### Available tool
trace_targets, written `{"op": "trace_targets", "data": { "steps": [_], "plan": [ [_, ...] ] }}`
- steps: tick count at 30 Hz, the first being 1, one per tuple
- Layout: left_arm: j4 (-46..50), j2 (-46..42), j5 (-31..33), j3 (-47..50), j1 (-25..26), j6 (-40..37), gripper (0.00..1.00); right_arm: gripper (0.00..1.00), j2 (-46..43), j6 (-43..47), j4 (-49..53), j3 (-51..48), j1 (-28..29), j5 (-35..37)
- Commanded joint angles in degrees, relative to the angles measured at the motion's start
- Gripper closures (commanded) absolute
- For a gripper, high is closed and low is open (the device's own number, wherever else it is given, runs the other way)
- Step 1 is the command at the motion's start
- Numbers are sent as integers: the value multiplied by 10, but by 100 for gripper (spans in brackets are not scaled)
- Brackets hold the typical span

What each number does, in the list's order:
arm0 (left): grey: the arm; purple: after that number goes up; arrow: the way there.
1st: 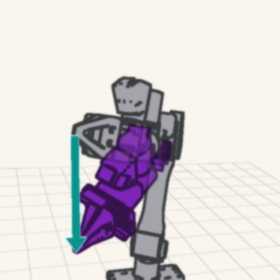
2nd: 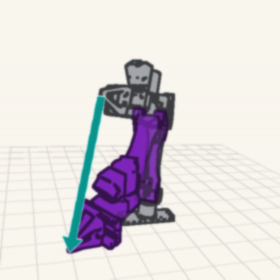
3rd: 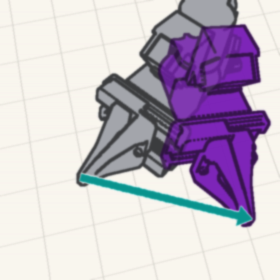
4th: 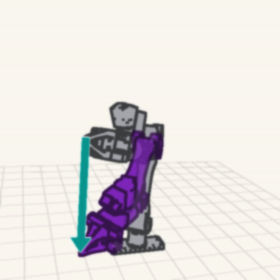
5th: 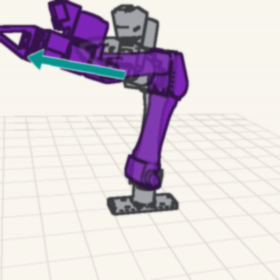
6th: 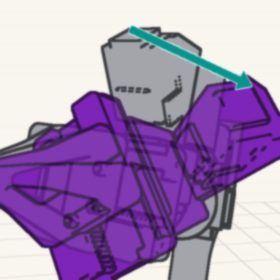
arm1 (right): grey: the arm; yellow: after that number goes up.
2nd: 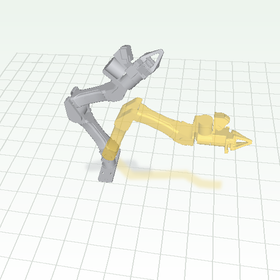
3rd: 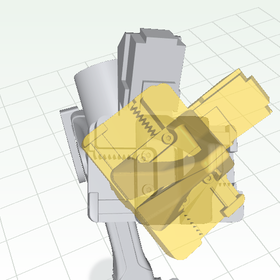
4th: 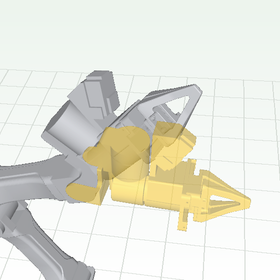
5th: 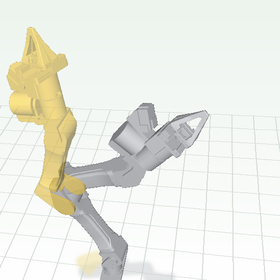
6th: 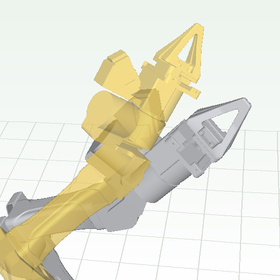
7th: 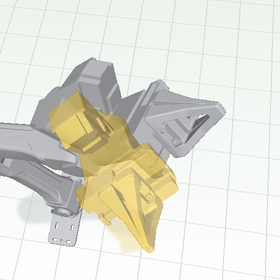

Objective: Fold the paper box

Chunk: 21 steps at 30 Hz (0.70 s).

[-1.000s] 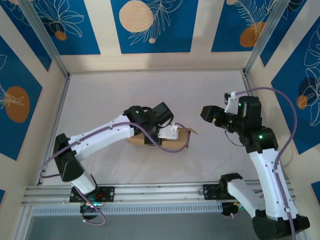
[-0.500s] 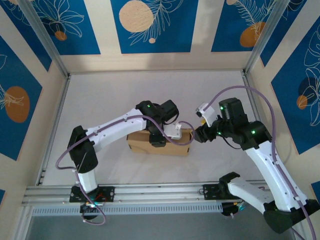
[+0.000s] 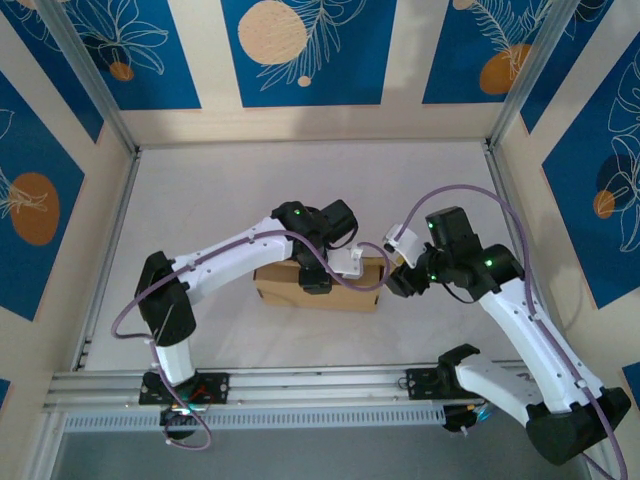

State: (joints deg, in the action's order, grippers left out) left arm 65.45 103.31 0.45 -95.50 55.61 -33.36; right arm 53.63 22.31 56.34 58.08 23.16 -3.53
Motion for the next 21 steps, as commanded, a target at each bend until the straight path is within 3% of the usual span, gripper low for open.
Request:
{"op": "trace_targets", "data": {
  "steps": [1, 7, 14, 21],
  "plan": [
    [-10, -7, -8, 6, -3, -8, 52, 54, 19, -4, -8, 16, -3, -25],
    [-15, -12, -1, 7, -3, -7, 52, 64, 39, -8, -1, 29, -4, -26],
    [-21, -17, -1, 9, -3, -2, 52, 94, 57, -47, 2, 47, -6, -68],
    [-43, -30, -3, 18, -4, 6, 52, 96, 76, -115, -14, 45, -5, -96]
  ]
}}
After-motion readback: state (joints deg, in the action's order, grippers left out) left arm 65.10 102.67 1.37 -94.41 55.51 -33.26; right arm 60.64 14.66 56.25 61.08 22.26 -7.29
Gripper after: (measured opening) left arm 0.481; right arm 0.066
